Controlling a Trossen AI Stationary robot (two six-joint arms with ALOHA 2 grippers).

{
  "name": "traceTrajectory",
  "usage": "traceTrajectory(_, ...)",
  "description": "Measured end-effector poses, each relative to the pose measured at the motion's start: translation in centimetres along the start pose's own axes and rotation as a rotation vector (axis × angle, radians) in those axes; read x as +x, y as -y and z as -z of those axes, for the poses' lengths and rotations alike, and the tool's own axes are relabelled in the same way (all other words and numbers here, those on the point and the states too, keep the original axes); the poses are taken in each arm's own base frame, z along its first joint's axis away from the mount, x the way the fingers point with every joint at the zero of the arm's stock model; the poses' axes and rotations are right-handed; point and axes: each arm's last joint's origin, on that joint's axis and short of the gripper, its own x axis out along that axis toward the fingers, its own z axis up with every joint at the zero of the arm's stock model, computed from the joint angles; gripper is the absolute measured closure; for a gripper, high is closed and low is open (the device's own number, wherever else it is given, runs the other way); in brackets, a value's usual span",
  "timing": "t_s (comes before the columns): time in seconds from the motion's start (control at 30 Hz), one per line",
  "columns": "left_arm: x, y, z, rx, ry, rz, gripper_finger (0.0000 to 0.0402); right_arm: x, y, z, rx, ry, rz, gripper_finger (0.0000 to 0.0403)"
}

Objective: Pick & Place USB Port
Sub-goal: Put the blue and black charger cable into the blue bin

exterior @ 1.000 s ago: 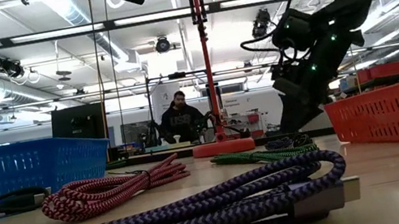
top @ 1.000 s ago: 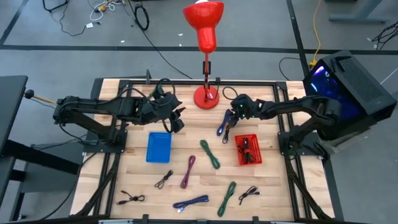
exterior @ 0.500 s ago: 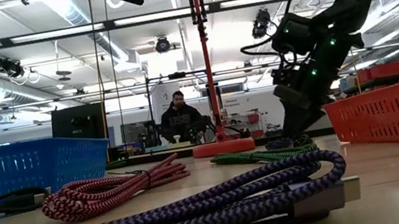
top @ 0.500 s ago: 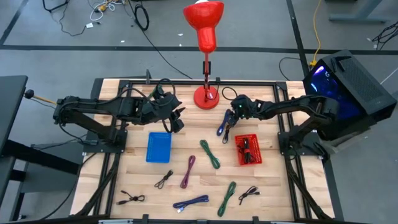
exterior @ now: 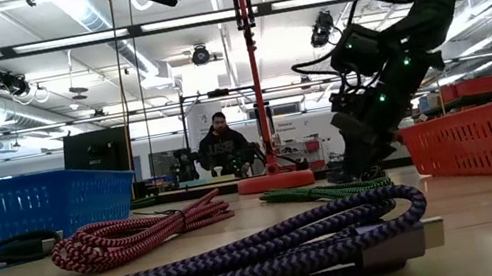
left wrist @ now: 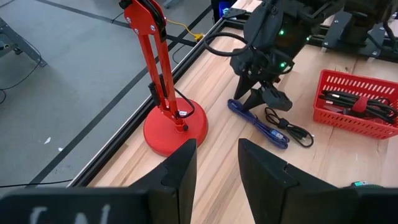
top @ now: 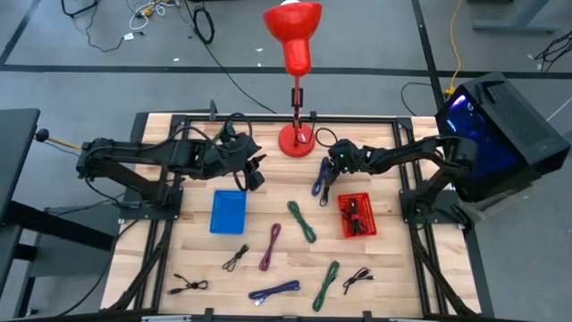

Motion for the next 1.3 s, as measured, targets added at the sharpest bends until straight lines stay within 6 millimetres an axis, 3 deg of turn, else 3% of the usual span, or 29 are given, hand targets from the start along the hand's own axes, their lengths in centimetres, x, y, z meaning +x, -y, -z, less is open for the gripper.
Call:
traceTrajectory(0.17, 0.0, 0.0, 0.1, 0.004, -0.008, -0.002, 0.0278, 0.7, -0.1, 0.0, -0.001, 0.027, -0.019, 0.0237)
traceTrajectory(0.33, 0.0, -0.1, 0.2, 0.007, -0.022, -0.007, 0.0278, 0.8, -0.1, -0.1, -0.053, 0.017, -0.061, 0.0379)
traceTrajectory(0.53, 0.0, -0.1, 0.3, 0.008, -0.023, -0.007, 0.0278, -0.3, 0.2, -0.4, -0.065, 0.017, -0.084, 0.0399)
traceTrajectory(0.97, 0.0, -0.1, 0.2, -0.019, -0.022, -0.007, 0.0278, -7.9, 0.1, -3.4, -0.077, 0.249, -0.139, 0.0402)
traceTrajectory(1.3, 1.7, 1.5, -0.3, -0.001, 0.024, 0.056, 0.0278, -16.3, -2.1, -6.0, -0.199, 0.561, -0.315, 0.0403)
